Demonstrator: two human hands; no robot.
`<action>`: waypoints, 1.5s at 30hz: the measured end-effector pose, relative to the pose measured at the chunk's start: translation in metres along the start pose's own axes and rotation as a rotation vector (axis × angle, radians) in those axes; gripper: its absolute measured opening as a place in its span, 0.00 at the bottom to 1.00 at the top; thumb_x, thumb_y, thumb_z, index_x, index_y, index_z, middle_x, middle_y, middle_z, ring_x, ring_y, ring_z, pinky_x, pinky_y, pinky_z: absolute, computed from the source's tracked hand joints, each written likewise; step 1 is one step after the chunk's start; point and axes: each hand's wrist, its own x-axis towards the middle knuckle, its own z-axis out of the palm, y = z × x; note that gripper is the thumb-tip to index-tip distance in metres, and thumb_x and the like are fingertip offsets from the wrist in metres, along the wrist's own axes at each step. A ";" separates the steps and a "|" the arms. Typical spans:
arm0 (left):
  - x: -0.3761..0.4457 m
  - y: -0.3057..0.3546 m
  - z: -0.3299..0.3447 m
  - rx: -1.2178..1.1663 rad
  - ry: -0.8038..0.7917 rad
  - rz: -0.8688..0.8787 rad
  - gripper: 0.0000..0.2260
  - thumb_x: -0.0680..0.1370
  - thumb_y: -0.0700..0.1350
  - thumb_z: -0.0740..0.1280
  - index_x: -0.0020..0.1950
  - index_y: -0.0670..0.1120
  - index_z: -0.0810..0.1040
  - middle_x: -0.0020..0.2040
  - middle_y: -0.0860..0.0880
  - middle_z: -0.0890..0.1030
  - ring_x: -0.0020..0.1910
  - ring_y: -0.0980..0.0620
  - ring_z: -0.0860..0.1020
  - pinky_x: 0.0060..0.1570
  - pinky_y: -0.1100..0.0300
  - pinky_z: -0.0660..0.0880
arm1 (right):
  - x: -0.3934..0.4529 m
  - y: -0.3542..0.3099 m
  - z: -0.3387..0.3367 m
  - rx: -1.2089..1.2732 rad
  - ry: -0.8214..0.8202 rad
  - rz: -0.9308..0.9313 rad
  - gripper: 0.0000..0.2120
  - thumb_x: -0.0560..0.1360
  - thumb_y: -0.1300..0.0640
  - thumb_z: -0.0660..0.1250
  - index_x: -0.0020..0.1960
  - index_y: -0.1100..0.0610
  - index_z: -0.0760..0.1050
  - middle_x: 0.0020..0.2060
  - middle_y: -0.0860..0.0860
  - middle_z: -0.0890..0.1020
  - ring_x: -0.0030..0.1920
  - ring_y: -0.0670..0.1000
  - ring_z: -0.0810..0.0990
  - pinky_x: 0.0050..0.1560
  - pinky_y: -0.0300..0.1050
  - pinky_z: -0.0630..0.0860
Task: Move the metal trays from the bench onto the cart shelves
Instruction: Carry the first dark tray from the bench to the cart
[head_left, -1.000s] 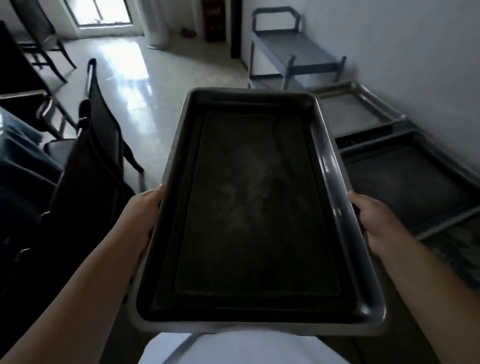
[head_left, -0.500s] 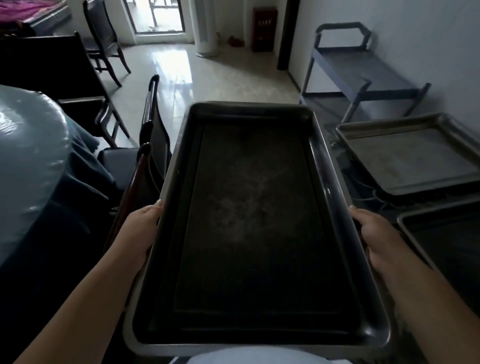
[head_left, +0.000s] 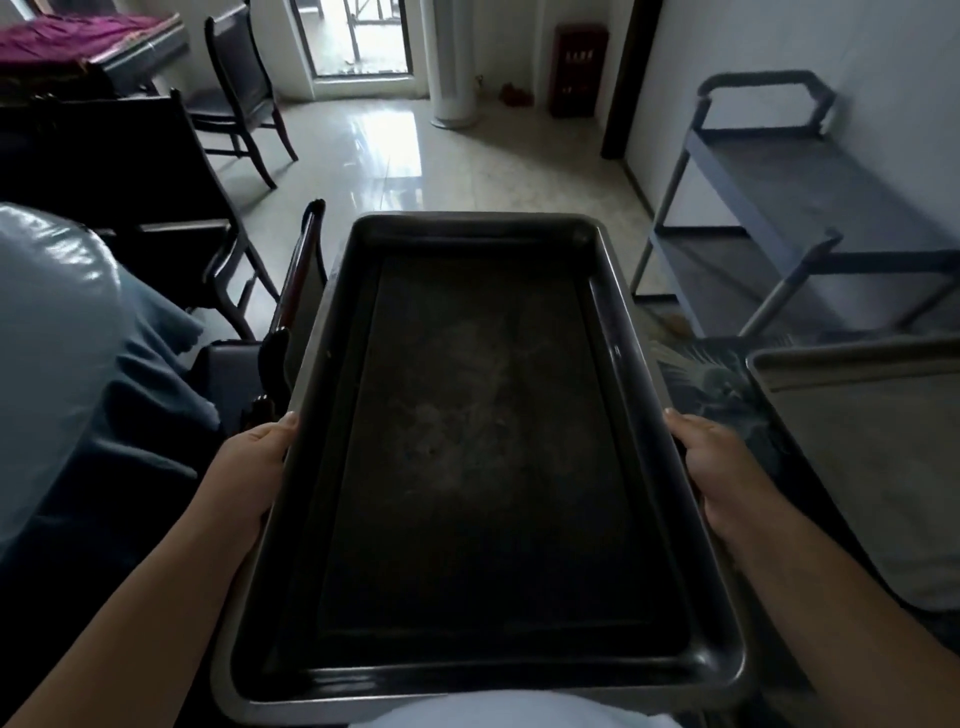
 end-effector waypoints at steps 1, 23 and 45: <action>0.010 0.012 0.005 0.002 0.007 -0.001 0.16 0.80 0.58 0.65 0.38 0.55 0.86 0.34 0.45 0.85 0.31 0.49 0.84 0.34 0.53 0.78 | 0.016 -0.012 0.003 -0.002 -0.005 -0.017 0.14 0.81 0.53 0.63 0.45 0.61 0.82 0.33 0.54 0.86 0.33 0.51 0.85 0.27 0.40 0.77; 0.403 0.225 0.167 0.090 -0.262 0.152 0.15 0.82 0.52 0.65 0.40 0.48 0.85 0.34 0.48 0.86 0.32 0.51 0.84 0.37 0.57 0.77 | 0.313 -0.145 0.075 0.075 0.370 0.014 0.12 0.78 0.49 0.65 0.45 0.53 0.84 0.35 0.54 0.86 0.36 0.52 0.84 0.40 0.48 0.77; 0.558 0.420 0.522 0.458 -0.680 0.427 0.19 0.81 0.48 0.65 0.35 0.39 0.81 0.29 0.42 0.78 0.31 0.46 0.76 0.37 0.53 0.71 | 0.483 -0.188 -0.057 0.294 0.823 0.177 0.13 0.75 0.53 0.66 0.32 0.54 0.79 0.26 0.53 0.78 0.29 0.50 0.78 0.34 0.45 0.72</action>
